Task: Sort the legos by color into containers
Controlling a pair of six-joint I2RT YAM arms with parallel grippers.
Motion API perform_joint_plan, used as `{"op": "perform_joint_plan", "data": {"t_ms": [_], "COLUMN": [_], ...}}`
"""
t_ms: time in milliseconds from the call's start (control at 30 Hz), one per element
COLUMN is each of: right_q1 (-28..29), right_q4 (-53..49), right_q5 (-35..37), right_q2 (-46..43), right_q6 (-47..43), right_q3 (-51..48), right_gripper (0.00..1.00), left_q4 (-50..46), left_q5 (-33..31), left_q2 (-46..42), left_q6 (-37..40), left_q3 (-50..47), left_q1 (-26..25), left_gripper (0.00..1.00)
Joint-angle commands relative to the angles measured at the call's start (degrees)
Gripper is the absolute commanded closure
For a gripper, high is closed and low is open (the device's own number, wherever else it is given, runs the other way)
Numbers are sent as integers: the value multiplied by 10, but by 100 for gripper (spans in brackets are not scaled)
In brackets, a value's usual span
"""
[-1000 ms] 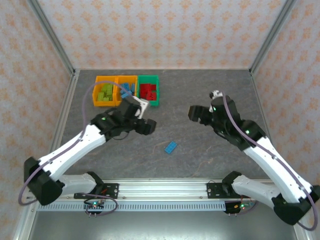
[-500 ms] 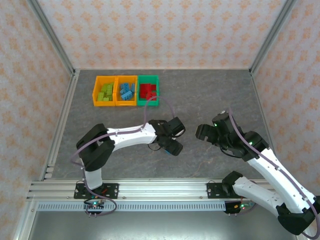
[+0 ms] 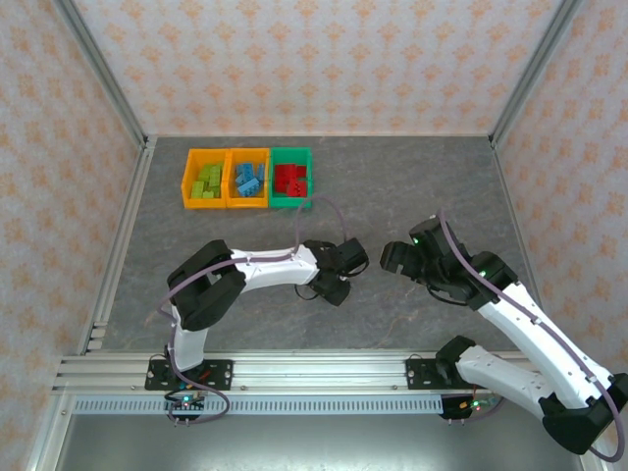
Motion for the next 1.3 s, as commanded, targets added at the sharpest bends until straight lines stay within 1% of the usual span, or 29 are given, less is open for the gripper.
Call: {"op": "perform_joint_plan", "data": {"t_ms": [0,100,167,233,333,400,467,533,633,733,867,900,967,1033,1133,1200,1267], "right_q1": [1,1,1,1,1,1,1,1,1,1,1,1,1,1,1,1,1], "right_q4": [31,62,87,107,123,127,131,136,137,131,127,127,127,126,124,122,126], "right_q5": [-2,-23,-32,-35,-36,-39,-43,-47,-52,-48,-46,-47,-45,-41,-29,-11,38], "right_q2": [-1,2,2,4,13,24,33,40,46,45,43,42,40,39,41,41,38], "right_q6": [2,1,4,8,9,11,12,15,17,22,30,32,36,39,43,43,31], "right_q3": [-1,-2,-5,-10,-13,-13,-15,-16,-13,-11,-10,-11,-14,-17,-18,-19,-23], "right_gripper": [5,5,5,5,5,5,5,5,5,5,5,5,5,5,5,5,5], "left_q4": [-3,-4,-2,3,11,25,39,48,57,24,-37,-43,-53,-64,-70,-60,-30], "left_q5": [-49,-54,-54,-54,-41,-28,-28,-22,-13,5,25,30,48,58,56,60,68], "left_q2": [-64,-121,-165,-200,-229,-226,-199,-158,-88,1,101,111,129,136,123,93,31], "left_q6": [3,5,10,17,24,26,29,27,22,26,28,29,35,38,36,33,23], "left_q3": [-13,-21,-26,-29,-15,0,31,71,135,234,358,373,407,427,427,400,342], "left_q1": [1,29,65,114,209,271,328,374,423,449,473,475,477,477,477,477,473], "left_gripper": [78,79,79,80,80,81,81,81,81,80,74,72,59,52,45,44,45]}}
